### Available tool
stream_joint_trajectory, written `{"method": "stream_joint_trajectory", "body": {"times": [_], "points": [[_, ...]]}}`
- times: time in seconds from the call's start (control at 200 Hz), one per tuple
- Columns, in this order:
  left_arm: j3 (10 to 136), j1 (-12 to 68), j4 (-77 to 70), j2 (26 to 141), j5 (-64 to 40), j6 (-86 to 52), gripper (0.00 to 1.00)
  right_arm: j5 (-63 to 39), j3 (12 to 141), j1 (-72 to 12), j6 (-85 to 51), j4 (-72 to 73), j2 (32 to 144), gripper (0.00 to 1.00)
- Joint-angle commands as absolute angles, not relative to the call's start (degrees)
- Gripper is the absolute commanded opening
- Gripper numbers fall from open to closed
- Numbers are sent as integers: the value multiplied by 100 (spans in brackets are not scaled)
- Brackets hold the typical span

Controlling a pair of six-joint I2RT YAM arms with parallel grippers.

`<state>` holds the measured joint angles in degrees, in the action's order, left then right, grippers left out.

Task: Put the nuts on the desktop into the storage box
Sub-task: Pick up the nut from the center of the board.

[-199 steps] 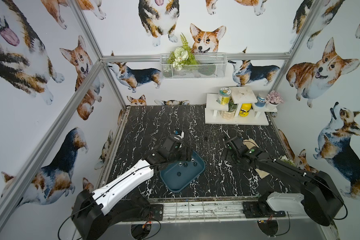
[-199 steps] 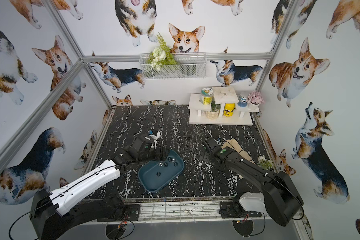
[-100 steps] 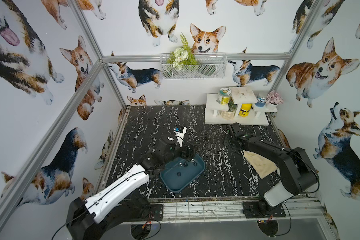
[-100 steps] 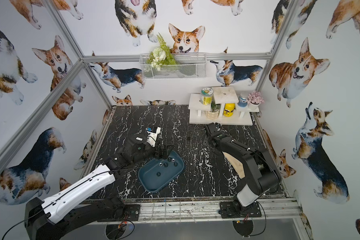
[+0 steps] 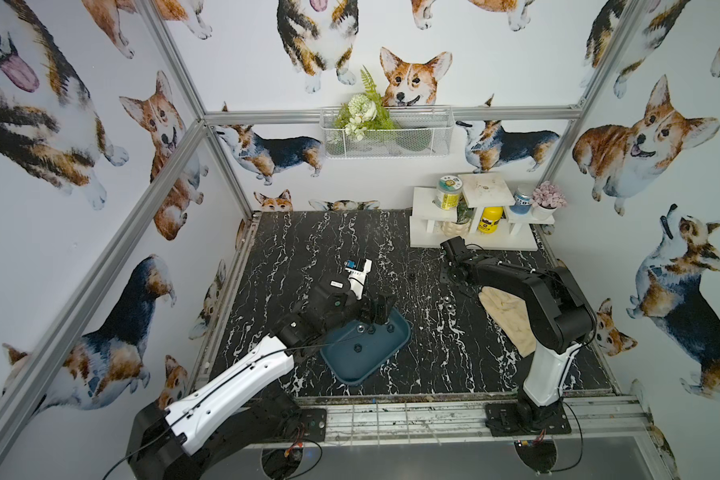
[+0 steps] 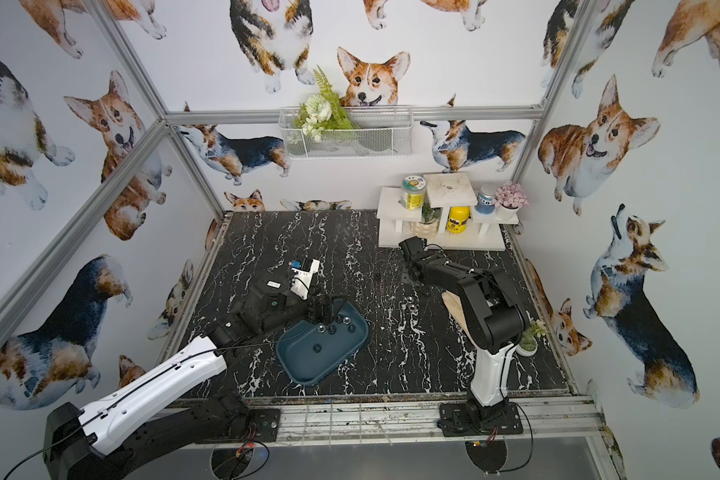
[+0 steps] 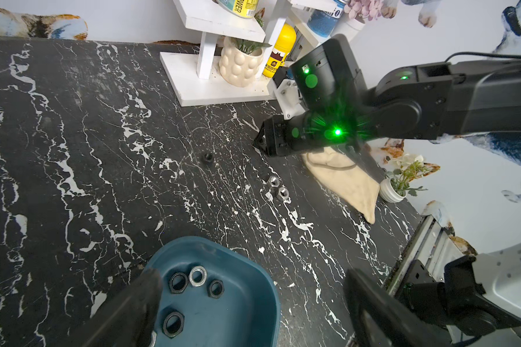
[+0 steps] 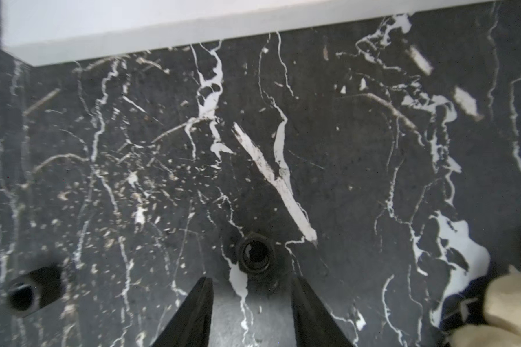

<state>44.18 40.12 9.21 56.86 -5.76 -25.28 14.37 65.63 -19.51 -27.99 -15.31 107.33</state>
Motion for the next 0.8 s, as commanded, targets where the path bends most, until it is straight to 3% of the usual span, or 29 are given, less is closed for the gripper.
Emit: {"method": "stream_joint_trajectory", "body": {"times": [0.0,0.18,0.275,0.556,0.621,0.796], "points": [[4452,4006,763,5711,-693,-2430,100,1502,6599,-1904,-2586,-1381,10877,45],[4398,4000,727,5722,-763,-2454,100,1406,6598,-1872,-2463,-1169,10993,44],[4371,4005,740,5722,-738,-2460,100,1431,6623,-1863,-2428,-1178,11026,36],[4259,3999,623,5679,-900,-2453,100,1500,6656,-1846,-2282,-1192,11111,34],[4220,4006,547,5688,-967,-2435,100,1485,6647,-1848,-2246,-1186,11099,29],[4219,4005,293,5764,-1337,-2512,100,1378,6531,-1849,-2108,-1141,10866,26]]}}
